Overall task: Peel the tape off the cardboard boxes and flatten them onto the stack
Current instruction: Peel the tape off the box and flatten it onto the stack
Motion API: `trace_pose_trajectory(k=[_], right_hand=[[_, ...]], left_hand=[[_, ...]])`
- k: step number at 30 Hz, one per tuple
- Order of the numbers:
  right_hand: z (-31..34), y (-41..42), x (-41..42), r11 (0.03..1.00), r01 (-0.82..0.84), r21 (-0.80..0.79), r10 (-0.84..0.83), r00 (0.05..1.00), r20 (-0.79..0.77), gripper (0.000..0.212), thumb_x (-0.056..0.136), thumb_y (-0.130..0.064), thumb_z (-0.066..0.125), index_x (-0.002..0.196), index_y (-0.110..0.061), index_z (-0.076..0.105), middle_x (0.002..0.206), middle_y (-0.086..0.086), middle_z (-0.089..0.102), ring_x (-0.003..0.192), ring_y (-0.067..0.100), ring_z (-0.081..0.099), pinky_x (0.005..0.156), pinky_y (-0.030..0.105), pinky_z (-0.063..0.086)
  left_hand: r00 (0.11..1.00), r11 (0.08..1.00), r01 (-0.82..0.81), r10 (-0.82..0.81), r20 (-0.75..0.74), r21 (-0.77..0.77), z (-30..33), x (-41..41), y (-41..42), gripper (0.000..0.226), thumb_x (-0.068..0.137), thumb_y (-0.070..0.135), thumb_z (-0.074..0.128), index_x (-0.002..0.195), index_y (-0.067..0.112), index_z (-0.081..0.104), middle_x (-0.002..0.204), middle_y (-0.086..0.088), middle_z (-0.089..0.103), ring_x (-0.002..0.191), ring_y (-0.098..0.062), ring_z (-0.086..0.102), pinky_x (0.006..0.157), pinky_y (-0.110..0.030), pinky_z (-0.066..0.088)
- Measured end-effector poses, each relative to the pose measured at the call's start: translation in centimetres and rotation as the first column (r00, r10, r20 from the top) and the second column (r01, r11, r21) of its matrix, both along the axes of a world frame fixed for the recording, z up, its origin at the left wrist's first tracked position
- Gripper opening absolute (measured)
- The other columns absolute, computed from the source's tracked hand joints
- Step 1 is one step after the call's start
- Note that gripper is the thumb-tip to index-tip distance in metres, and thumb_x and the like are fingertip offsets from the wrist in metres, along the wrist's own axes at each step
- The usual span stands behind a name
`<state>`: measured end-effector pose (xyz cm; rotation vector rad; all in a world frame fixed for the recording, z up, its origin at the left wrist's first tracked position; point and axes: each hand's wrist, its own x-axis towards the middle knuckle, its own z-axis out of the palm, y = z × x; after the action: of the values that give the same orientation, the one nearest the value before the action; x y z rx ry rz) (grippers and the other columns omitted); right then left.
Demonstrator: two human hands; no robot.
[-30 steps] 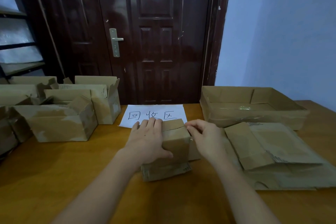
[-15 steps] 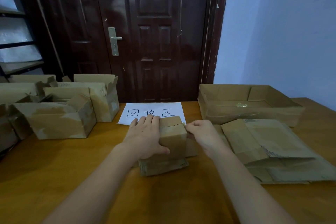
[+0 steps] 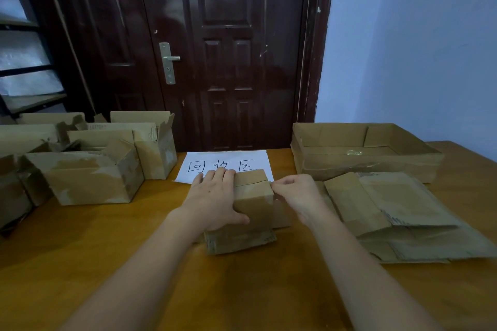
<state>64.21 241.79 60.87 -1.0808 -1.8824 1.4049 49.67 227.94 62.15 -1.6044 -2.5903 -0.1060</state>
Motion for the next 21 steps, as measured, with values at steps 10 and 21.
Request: trace_pose_trajectory(k=[10, 21], right_hand=[[0.2, 0.2, 1.3, 0.979, -0.168, 0.117, 0.161, 0.985, 0.068, 0.008, 0.098, -0.018, 0.065, 0.091, -0.018, 0.071, 0.094, 0.000, 0.071, 0.092, 0.015, 0.067, 0.077, 0.026, 0.055], [-2.0, 0.0, 1.1, 0.991, 0.002, 0.136, -0.011, 0.998, 0.063, 0.020, 0.085, -0.013, 0.079, 0.086, -0.028, 0.067, 0.091, -0.007, 0.068, 0.086, 0.008, 0.064, 0.067, 0.019, 0.052]], left_hand=[[1.000, 0.999, 0.010, -0.011, 0.004, 0.038, -0.4, -0.3, -0.2, 0.111, 0.069, 0.080, 0.073, 0.154, 0.026, 0.026, 0.149, 0.003, 0.041, 0.139, -0.022, 0.038, 0.121, -0.046, 0.026], [0.999, 0.999, 0.029, -0.028, -0.015, 0.033, -0.4, -0.2, -0.5, 0.110, 0.072, 0.079, 0.072, 0.155, 0.025, 0.025, 0.151, 0.003, 0.039, 0.140, -0.021, 0.036, 0.123, -0.046, 0.025]])
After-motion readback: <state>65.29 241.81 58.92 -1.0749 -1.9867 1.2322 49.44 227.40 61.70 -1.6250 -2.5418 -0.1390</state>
